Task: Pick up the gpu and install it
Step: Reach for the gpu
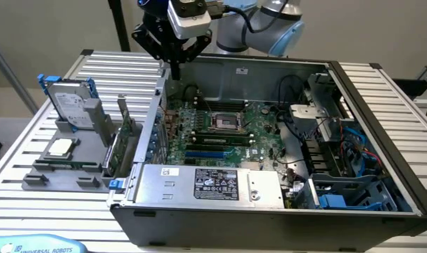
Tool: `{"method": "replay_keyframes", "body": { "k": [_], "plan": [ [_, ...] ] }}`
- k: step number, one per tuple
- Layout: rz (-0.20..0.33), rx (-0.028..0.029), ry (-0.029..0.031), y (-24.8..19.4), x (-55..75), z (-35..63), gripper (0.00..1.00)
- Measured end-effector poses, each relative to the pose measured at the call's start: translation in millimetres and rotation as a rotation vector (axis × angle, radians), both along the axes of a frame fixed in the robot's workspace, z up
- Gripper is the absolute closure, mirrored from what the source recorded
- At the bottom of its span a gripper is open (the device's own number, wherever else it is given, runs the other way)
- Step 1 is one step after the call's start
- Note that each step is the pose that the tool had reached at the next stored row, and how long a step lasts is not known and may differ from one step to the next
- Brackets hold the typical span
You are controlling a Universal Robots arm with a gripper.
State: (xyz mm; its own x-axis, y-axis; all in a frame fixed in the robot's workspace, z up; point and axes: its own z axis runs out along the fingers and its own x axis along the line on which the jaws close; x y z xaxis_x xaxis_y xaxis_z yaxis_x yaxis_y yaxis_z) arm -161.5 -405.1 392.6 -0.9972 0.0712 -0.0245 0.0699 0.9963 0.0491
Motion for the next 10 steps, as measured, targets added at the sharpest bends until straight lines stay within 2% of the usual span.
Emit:
{"method": "replay_keyframes", "body": {
  "k": [10],
  "plan": [
    [0.0, -0.0001, -0.0165, -11.4, -45.5, 0.0, 0.89]
  ]
}}
